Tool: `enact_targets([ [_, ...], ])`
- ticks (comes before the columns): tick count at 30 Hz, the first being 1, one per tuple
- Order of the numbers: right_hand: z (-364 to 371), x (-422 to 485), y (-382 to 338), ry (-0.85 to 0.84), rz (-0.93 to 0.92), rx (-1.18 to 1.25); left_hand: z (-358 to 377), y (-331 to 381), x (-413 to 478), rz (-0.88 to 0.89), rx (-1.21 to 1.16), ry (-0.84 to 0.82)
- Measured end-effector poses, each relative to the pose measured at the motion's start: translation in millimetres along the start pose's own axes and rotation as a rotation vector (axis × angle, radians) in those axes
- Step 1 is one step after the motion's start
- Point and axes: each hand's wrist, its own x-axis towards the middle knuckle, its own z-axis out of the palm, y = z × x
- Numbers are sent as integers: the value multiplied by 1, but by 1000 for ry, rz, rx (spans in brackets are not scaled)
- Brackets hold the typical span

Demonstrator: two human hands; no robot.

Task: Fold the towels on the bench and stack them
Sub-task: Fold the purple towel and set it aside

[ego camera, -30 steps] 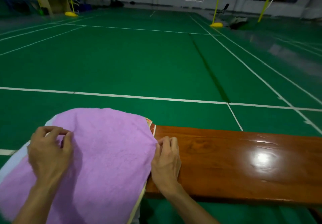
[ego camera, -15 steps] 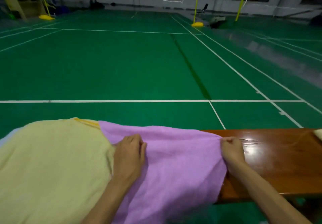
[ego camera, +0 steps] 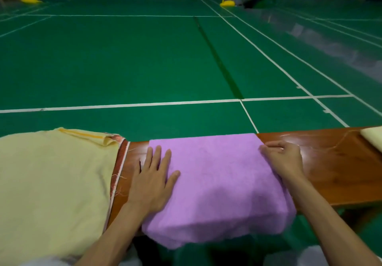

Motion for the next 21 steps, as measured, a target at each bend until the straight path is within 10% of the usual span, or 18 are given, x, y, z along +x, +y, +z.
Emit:
enact_targets([
  [13, 33, -44, 36, -410, -502, -859, 1, 8, -5, 101, -7, 1],
  [21, 23, -52, 42, -354, -389, -936, 0, -19, -8, 161, 69, -38],
])
